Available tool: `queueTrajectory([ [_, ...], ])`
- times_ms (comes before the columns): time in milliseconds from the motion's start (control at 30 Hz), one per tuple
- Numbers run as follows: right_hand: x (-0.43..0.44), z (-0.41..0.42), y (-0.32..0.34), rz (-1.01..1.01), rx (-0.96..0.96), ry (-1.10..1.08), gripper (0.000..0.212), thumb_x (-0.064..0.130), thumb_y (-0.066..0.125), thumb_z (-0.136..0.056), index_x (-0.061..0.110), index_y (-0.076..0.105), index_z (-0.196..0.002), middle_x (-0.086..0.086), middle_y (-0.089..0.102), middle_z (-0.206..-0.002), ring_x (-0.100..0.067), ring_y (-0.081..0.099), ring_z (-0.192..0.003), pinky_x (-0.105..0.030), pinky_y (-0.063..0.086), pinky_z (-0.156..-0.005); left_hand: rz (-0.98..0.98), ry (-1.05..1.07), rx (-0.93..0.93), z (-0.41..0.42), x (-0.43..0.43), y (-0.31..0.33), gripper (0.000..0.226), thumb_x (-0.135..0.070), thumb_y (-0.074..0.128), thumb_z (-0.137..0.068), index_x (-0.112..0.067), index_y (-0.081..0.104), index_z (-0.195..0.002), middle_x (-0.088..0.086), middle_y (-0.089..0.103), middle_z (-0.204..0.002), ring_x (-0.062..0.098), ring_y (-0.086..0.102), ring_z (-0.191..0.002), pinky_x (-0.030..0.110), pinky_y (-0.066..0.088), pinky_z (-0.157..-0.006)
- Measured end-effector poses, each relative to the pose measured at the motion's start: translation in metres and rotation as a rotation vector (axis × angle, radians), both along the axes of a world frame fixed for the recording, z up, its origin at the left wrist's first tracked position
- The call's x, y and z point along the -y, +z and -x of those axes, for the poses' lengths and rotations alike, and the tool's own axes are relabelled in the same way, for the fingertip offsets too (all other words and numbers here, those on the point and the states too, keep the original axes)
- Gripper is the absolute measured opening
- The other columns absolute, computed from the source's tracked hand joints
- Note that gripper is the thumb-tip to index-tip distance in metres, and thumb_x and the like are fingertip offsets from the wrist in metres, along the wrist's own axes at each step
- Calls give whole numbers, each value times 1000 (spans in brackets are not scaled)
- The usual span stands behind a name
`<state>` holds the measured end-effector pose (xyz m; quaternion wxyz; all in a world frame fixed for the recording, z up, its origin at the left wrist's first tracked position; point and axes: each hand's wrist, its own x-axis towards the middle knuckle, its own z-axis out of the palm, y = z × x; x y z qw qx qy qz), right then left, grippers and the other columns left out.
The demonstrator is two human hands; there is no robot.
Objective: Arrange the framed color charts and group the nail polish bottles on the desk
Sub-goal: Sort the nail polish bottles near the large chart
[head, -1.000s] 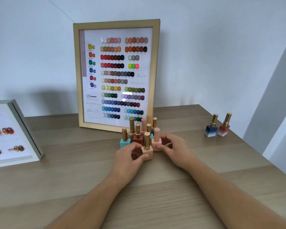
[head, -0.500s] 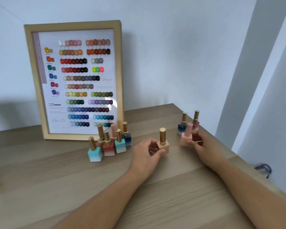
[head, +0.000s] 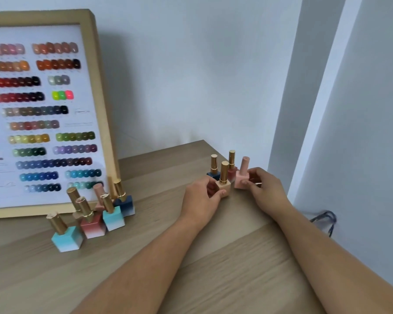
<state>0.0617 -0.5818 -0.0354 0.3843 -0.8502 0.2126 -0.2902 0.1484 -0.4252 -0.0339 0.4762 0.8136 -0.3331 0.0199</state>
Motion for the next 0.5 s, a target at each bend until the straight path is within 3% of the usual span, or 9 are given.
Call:
queueTrajectory([
  [200, -1, -1, 1, -3, -35, 27, 20, 16, 64, -84, 17, 63, -104, 1, 67, -97, -16, 61, -91, -21, 40, -77, -23, 10, 0, -4, 2, -2, 17, -27, 75, -74, -27, 59, -80, -13, 60, -72, 5, 59, -70, 17, 47, -65],
  [367, -7, 5, 1, -23, -25, -23, 43, 26, 71, -79, 18, 57, -118, 5, 61, -104, -12, 57, -96, -23, 42, -84, 11, -18, -61, 4, -8, -1, 28, -24, 78, -72, -25, 57, -91, -11, 61, -78, 8, 61, -75, 18, 50, -68],
  [500, -17, 16, 2, -46, 46, -109, 31, 29, 71, -79, 21, 58, -106, 6, 61, -99, -9, 56, -93, -15, 39, -77, -29, -5, -64, 13, -39, 1, 33, -28, 73, -76, -26, 54, -103, -12, 57, -86, 3, 57, -78, 13, 46, -64],
])
